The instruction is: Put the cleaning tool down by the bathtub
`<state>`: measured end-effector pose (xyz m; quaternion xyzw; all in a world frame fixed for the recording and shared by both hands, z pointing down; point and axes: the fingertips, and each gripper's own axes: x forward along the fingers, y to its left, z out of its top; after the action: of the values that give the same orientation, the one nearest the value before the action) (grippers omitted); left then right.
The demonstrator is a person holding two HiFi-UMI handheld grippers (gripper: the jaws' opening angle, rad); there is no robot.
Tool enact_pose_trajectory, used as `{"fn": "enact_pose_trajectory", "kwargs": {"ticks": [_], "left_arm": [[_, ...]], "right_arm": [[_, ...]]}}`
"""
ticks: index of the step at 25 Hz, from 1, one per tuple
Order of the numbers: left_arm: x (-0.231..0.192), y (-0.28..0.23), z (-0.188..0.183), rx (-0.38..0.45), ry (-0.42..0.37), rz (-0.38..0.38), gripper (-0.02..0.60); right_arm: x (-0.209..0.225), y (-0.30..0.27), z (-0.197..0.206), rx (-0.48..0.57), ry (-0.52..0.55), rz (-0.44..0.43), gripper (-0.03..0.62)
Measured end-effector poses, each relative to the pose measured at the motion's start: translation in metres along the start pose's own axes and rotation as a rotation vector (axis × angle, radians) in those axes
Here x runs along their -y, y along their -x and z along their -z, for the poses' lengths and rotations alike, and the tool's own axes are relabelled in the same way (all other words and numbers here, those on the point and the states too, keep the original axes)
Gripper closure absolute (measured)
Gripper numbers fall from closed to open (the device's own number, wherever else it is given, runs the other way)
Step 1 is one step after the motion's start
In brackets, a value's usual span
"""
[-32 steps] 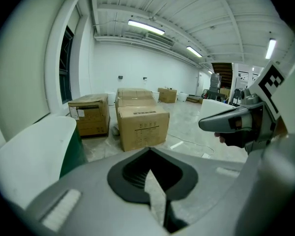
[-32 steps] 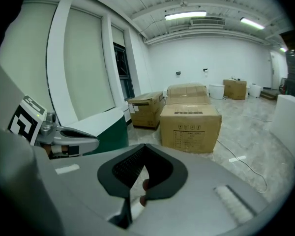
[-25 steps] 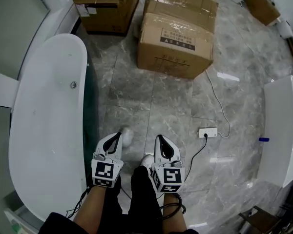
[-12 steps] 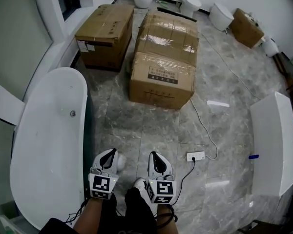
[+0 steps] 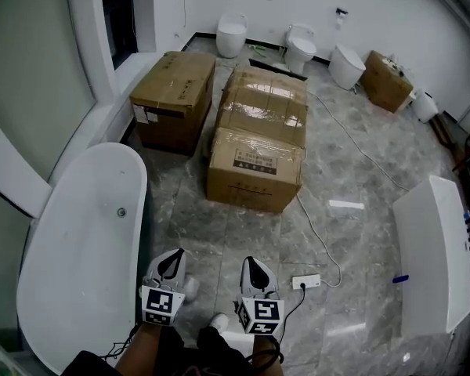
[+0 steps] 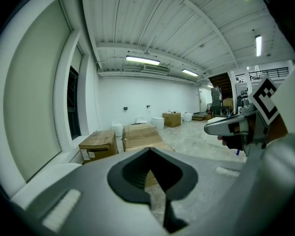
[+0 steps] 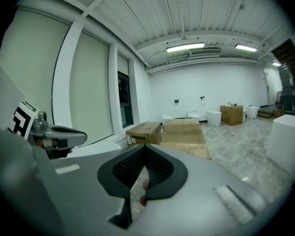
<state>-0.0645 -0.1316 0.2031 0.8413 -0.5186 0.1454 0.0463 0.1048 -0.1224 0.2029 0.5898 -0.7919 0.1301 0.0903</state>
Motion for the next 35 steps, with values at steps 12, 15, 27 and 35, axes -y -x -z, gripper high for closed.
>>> {"fn": "enact_pose_trajectory", "kwargs": {"ticks": [12,15,27,35], "left_arm": [[0.003,0.032,-0.056,0.114,-0.045,-0.034,0.581],[0.005,0.034,-0.070,0.139,-0.069,-0.038,0.581],[0.002,0.042,-0.103,0.206,-0.088,-0.054,0.581],[0.001,0.042,-0.112,0.210,-0.111,-0.062,0.581]], "right_arm": [[-0.016,0.029,-0.048,0.085,0.058,-0.054,0.571],[-0.016,0.034,-0.060,0.108,0.078,-0.058,0.571],[-0.001,0.049,-0.097,0.190,0.093,-0.034,0.574],[0.003,0.050,-0.107,0.207,0.097,-0.041,0.574]]}}
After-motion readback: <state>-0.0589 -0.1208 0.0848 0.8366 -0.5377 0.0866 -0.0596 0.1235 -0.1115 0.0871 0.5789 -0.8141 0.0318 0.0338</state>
